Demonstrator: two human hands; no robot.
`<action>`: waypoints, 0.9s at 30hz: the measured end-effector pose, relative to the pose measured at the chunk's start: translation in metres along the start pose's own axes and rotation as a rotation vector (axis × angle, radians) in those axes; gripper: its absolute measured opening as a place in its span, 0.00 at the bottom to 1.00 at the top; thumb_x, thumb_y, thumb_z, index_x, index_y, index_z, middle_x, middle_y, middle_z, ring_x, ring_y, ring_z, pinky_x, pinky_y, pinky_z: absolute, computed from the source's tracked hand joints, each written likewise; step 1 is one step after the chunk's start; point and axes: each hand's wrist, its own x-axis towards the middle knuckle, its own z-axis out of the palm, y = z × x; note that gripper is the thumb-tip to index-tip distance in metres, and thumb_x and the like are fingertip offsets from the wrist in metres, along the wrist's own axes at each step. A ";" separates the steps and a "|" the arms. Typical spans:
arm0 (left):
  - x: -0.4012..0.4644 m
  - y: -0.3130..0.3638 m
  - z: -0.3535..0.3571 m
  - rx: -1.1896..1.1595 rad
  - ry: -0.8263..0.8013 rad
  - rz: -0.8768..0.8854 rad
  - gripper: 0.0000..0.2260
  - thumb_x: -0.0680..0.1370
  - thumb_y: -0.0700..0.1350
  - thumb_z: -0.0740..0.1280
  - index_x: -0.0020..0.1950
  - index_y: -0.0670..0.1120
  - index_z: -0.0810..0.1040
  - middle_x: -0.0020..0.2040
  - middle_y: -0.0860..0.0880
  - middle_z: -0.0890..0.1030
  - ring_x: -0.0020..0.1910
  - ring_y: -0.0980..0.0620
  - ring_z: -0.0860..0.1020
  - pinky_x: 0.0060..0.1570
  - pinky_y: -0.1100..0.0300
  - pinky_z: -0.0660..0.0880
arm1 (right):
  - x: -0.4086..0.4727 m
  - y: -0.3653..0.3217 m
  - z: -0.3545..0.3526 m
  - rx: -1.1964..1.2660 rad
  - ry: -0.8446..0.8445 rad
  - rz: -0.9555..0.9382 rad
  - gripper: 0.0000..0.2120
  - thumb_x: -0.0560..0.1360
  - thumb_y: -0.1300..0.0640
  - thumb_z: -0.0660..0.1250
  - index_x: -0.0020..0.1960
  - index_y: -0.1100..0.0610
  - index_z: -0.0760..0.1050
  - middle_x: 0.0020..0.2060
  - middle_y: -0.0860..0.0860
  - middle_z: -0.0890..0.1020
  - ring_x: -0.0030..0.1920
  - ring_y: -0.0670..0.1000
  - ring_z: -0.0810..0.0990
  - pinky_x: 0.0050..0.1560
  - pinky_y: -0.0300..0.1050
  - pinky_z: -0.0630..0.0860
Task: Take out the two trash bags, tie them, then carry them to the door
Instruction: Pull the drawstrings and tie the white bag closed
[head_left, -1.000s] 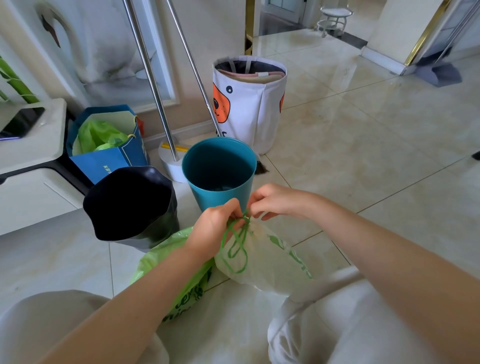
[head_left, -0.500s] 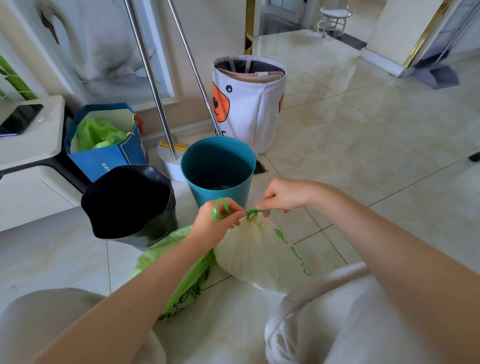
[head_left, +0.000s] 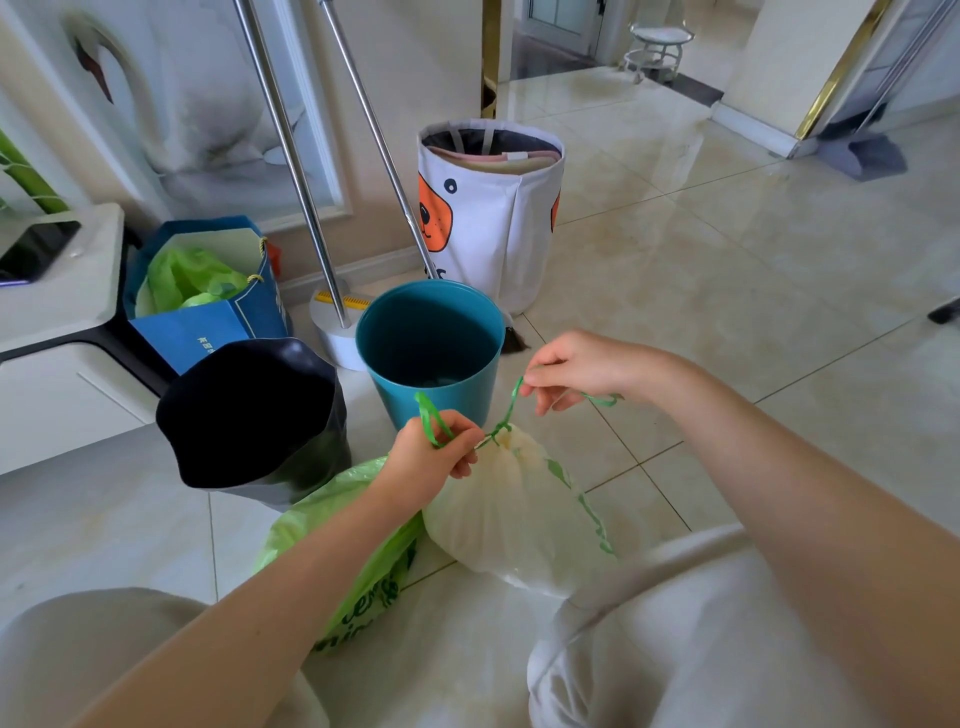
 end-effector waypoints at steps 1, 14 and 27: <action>-0.001 0.001 0.000 -0.020 -0.003 -0.005 0.06 0.77 0.44 0.67 0.43 0.46 0.81 0.35 0.47 0.82 0.32 0.53 0.79 0.39 0.59 0.80 | 0.001 0.001 0.001 0.122 -0.019 0.028 0.10 0.80 0.58 0.60 0.46 0.59 0.79 0.30 0.50 0.80 0.38 0.48 0.83 0.51 0.46 0.81; -0.038 -0.031 0.015 0.005 -0.031 -0.085 0.06 0.78 0.42 0.66 0.52 0.44 0.82 0.39 0.46 0.85 0.34 0.53 0.80 0.41 0.61 0.80 | 0.026 0.047 0.015 0.604 0.231 0.458 0.11 0.81 0.61 0.55 0.48 0.64 0.74 0.43 0.60 0.84 0.45 0.57 0.85 0.52 0.52 0.80; -0.056 -0.072 -0.045 0.445 -0.157 -0.156 0.15 0.74 0.58 0.68 0.57 0.52 0.78 0.50 0.56 0.80 0.46 0.58 0.77 0.44 0.64 0.73 | 0.033 0.028 0.045 -0.625 0.515 0.089 0.10 0.74 0.60 0.60 0.49 0.60 0.79 0.42 0.57 0.82 0.46 0.61 0.79 0.48 0.51 0.78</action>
